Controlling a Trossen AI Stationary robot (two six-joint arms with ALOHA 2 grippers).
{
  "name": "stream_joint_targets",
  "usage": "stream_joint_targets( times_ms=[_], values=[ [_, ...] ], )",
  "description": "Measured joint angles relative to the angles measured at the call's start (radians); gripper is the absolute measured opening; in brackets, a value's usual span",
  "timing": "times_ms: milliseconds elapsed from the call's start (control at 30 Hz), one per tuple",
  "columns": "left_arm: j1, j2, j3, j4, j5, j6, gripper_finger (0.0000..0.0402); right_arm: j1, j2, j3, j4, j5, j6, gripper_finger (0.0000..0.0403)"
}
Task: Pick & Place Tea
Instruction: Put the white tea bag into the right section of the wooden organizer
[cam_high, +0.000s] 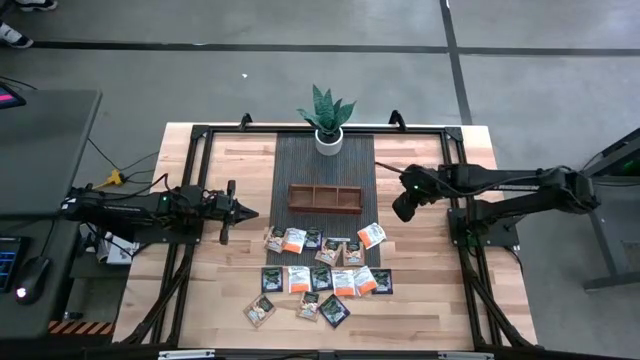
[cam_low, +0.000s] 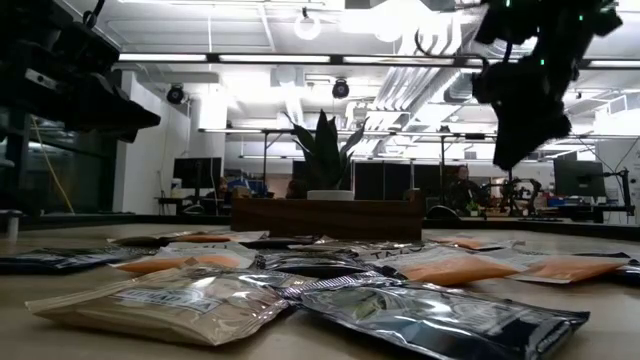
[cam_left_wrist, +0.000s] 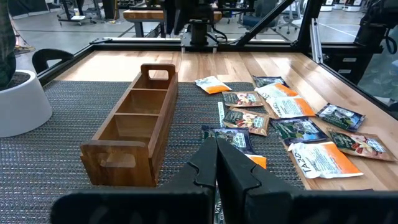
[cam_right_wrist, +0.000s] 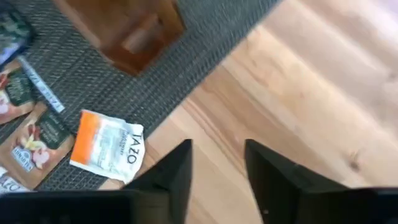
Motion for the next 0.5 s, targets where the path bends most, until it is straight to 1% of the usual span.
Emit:
stream_joint_targets(
  times_ms=[100, 200, 267, 400, 500],
  values=[
    [0.000, 0.000, 0.000, 0.000, 0.000, 0.000, 0.0001, -0.038, 0.000, -0.032, 0.045, -0.092, 0.043, 0.0191],
    [0.000, 0.000, 0.000, 0.000, 0.000, 0.000, 0.0001, -0.055, 0.000, -0.070, 0.120, -0.189, 0.094, 0.0216],
    [0.000, 0.000, 0.000, 0.000, 0.000, 0.000, 0.0001, -0.054, 0.000, -0.104, 0.154, -0.242, 0.134, 0.0223],
    [0.000, 0.000, 0.000, 0.000, 0.000, 0.000, 0.0001, -0.052, 0.000, -0.186, 0.232, -0.313, 0.205, 0.0222],
    [0.000, 0.000, 0.000, 0.000, 0.000, 0.000, 0.0001, -0.052, 0.000, -0.251, 0.347, -0.365, 0.261, 0.0221]
  ],
)
